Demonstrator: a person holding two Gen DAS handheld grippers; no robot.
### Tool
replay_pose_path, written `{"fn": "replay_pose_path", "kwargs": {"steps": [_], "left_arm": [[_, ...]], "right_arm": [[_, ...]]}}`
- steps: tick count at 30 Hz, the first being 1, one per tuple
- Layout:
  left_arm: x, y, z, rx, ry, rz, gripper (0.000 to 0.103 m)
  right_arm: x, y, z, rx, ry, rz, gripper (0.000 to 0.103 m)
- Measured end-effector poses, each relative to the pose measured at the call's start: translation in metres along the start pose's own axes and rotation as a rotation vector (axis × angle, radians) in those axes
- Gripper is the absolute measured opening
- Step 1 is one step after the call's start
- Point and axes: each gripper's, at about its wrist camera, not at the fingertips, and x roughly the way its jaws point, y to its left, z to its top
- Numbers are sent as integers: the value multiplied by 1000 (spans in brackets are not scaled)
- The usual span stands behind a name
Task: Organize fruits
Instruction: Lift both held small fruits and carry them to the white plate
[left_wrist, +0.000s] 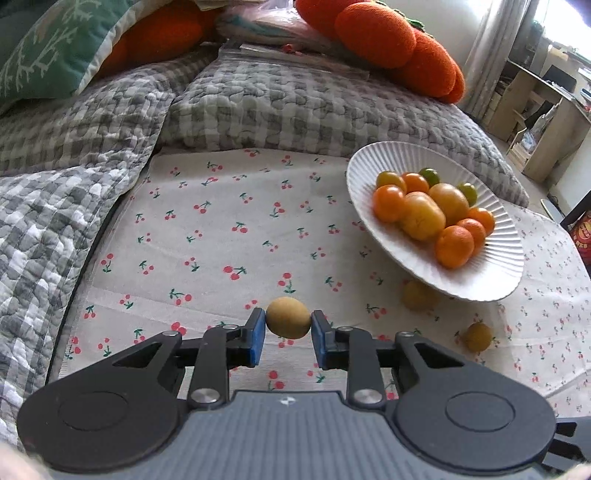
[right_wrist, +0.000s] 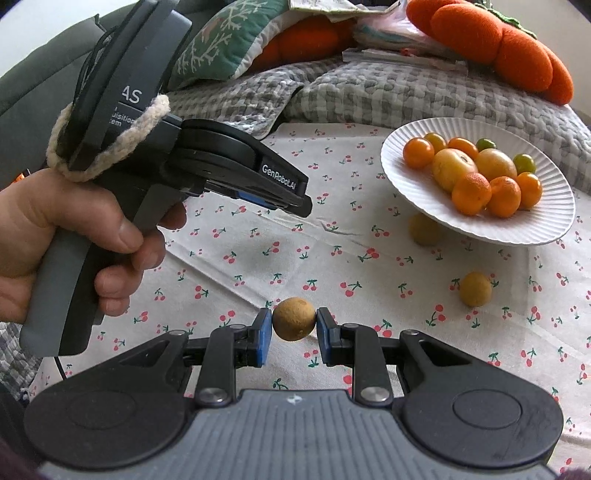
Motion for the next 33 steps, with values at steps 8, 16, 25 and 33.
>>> {"fn": "replay_pose_path", "kwargs": {"steps": [8, 16, 25, 33], "left_arm": [[-8, -2, 3, -50, -7, -26, 16], [-18, -6, 8, -85, -25, -56, 15], [-28, -13, 14, -96, -70, -82, 16], [-29, -23, 18, -106, -91, -103, 16]], "right_arm": [[-6, -3, 7, 19, -16, 6, 23], [-24, -19, 21, 86, -70, 10, 23], [-42, -44, 38, 146, -134, -27, 23], [-52, -66, 48, 179, -167, -66, 23]]}}
